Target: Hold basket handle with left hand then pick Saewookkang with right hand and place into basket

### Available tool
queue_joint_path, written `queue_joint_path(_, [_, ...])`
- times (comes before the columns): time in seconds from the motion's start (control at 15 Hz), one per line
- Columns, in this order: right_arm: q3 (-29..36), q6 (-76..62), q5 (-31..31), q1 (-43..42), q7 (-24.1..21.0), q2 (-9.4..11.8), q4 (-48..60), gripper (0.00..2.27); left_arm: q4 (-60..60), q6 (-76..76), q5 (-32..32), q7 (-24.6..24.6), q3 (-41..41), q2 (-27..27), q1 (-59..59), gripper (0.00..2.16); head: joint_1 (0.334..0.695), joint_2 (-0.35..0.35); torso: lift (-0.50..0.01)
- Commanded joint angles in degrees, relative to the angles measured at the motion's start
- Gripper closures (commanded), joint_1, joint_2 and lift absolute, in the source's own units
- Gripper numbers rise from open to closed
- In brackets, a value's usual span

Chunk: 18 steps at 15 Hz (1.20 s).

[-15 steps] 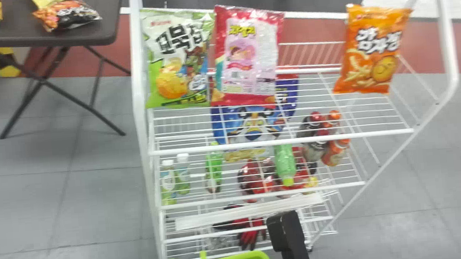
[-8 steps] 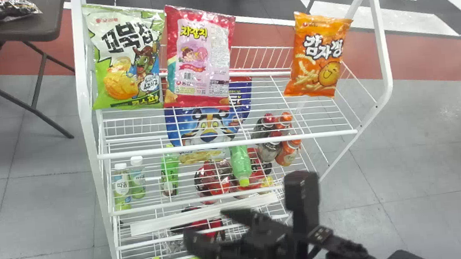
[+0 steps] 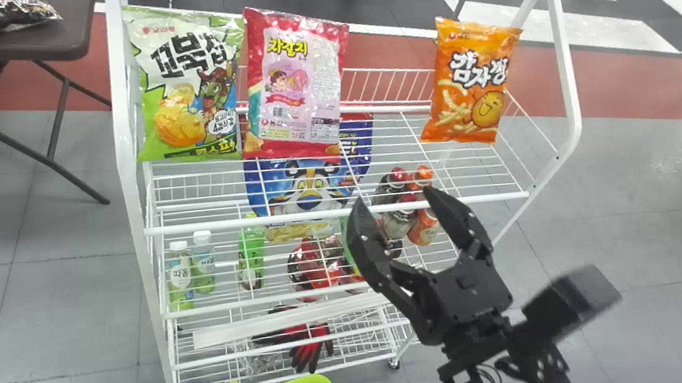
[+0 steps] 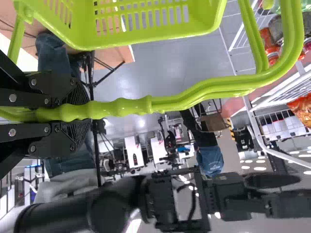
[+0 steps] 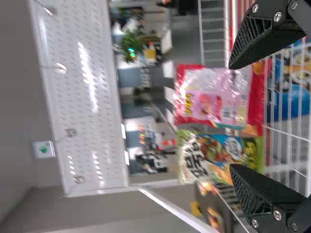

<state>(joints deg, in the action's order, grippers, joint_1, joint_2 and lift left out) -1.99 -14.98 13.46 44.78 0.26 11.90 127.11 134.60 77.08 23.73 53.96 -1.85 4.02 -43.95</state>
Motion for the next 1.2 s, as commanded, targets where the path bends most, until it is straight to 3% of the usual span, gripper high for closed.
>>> queue_joint_path(0.0, [-0.56,-4.04,-0.01,1.01,-1.67,-0.56,-3.01,0.09,-0.83,-0.13,0.0,0.0,-0.52,0.02,0.79,1.77,0.695,-0.35,-0.019])
queue_joint_path(0.27, [0.67,4.4,0.78,1.36,-2.46,-0.83,-1.16,0.09,-1.27,-0.13,0.0,0.35,-0.43,0.11,0.79,1.77,0.695,-0.35,-0.019])
queue_joint_path(1.13, [0.85,4.92,0.78,2.59,-2.55,-1.44,0.86,0.09,-1.36,-0.13,0.18,0.71,-0.34,0.28,1.23,1.77,0.695,-0.35,-0.019])
